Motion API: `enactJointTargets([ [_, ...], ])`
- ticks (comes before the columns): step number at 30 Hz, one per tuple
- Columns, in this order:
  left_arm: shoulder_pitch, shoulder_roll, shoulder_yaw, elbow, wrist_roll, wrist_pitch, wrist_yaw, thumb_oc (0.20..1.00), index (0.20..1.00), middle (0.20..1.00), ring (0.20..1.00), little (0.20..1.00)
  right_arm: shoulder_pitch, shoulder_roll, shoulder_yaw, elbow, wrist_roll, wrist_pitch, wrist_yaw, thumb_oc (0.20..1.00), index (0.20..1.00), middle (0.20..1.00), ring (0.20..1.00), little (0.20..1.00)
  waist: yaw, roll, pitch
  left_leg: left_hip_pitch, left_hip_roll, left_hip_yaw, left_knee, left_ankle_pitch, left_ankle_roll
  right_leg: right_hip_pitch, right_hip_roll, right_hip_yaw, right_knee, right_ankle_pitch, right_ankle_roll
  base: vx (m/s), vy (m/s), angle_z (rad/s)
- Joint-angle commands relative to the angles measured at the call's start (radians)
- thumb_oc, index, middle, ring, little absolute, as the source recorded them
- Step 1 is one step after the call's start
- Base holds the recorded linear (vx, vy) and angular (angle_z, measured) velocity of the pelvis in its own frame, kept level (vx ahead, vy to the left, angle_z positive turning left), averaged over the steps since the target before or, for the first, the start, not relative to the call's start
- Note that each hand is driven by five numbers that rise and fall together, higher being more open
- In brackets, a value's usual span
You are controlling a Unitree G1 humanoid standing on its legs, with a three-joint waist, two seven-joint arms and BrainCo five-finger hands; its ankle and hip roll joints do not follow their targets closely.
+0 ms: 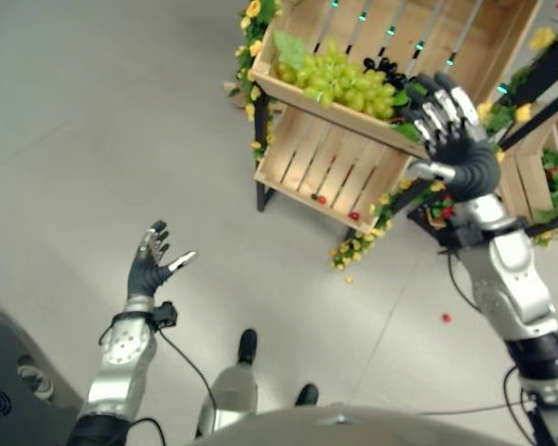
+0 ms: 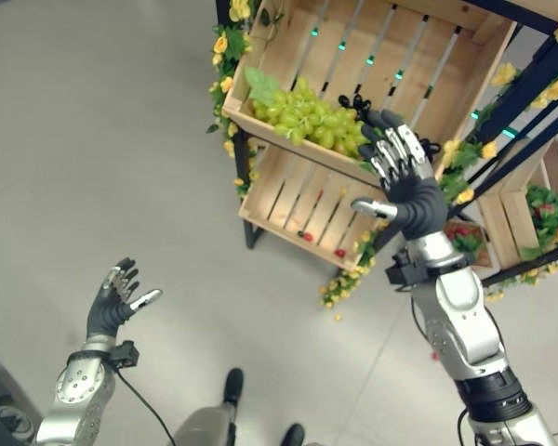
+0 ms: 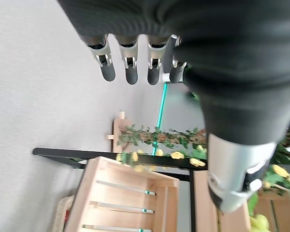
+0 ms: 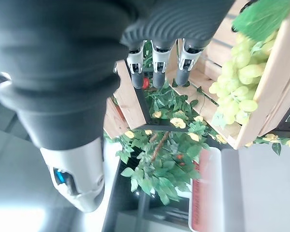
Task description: Pick up the fruits from the basket on one side to the basket on the other side
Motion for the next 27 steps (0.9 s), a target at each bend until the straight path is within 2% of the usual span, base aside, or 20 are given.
enactJointTargets([
  [1, 0.004, -0.003, 0.046, 0.002, 0.039, -0.079, -0.007, 1.000, 1.000, 1.000, 1.000, 1.000, 0.043, 0.018, -0.036, -0.059, 0.013, -0.038, 0.051, 1.000, 1.000, 1.000, 1.000, 1.000, -0.034, 0.012, -0.106, 0.089, 0.005, 0.027, 0.040, -0.159, -0.024, -0.077, -0.016, -0.003, 0.068, 0.047, 0.053, 0.00, 0.000, 0.00],
  [7, 0.001, -0.023, 0.057, 0.005, 0.044, -0.092, -0.007, 1.000, 1.000, 1.000, 1.000, 1.000, 0.164, 0.086, -0.091, -0.063, 0.009, -0.033, 0.075, 1.000, 1.000, 1.000, 1.000, 1.000, -0.059, 0.026, -0.126, 0.104, 0.011, 0.037, 0.023, -0.145, -0.031, -0.068, -0.014, -0.002, 0.054, 0.053, 0.052, -0.04, -0.013, -0.02],
  [15, 0.003, -0.042, 0.080, 0.002, 0.037, -0.109, -0.020, 1.000, 1.000, 1.000, 1.000, 1.000, 0.315, 0.125, -0.223, -0.055, -0.062, -0.038, 0.074, 1.000, 1.000, 1.000, 1.000, 1.000, -0.097, 0.040, -0.143, 0.126, 0.021, 0.040, 0.011, -0.140, -0.035, -0.056, -0.010, 0.002, 0.057, 0.051, 0.049, -0.02, -0.012, -0.04],
  [22, 0.013, -0.054, 0.099, -0.025, 0.027, -0.121, -0.032, 1.000, 1.000, 1.000, 1.000, 1.000, 0.370, 0.159, -0.265, -0.009, -0.122, -0.039, 0.060, 1.000, 1.000, 1.000, 1.000, 1.000, -0.108, 0.050, -0.141, 0.137, 0.024, 0.042, 0.016, -0.147, -0.032, -0.051, -0.007, 0.007, 0.067, 0.042, 0.046, 0.00, -0.006, -0.01],
  [25, 0.016, -0.060, 0.110, -0.036, 0.022, -0.125, -0.032, 1.000, 1.000, 1.000, 1.000, 1.000, 0.369, 0.166, -0.265, 0.001, -0.134, -0.039, 0.061, 1.000, 1.000, 1.000, 1.000, 1.000, -0.107, 0.054, -0.136, 0.141, 0.025, 0.045, 0.026, -0.153, -0.027, -0.057, -0.010, 0.012, 0.093, 0.033, 0.046, -0.03, 0.013, -0.07],
  [26, 0.011, -0.064, 0.120, -0.045, 0.015, -0.134, -0.029, 1.000, 1.000, 1.000, 1.000, 1.000, 0.350, 0.155, -0.247, 0.026, -0.164, -0.041, 0.064, 1.000, 1.000, 1.000, 1.000, 1.000, -0.099, 0.068, -0.113, 0.142, 0.030, 0.039, 0.052, -0.165, -0.012, -0.103, -0.025, 0.023, 0.210, 0.011, 0.049, -0.07, 0.046, -0.09],
  [27, 0.013, -0.066, 0.122, -0.049, 0.014, -0.138, -0.032, 1.000, 1.000, 1.000, 1.000, 1.000, 0.344, 0.151, -0.243, 0.025, -0.173, -0.036, 0.068, 1.000, 1.000, 1.000, 1.000, 1.000, -0.098, 0.074, -0.102, 0.143, 0.031, 0.037, 0.055, -0.167, -0.006, -0.125, -0.033, 0.033, 0.261, 0.004, 0.052, -0.11, 0.041, -0.16],
])
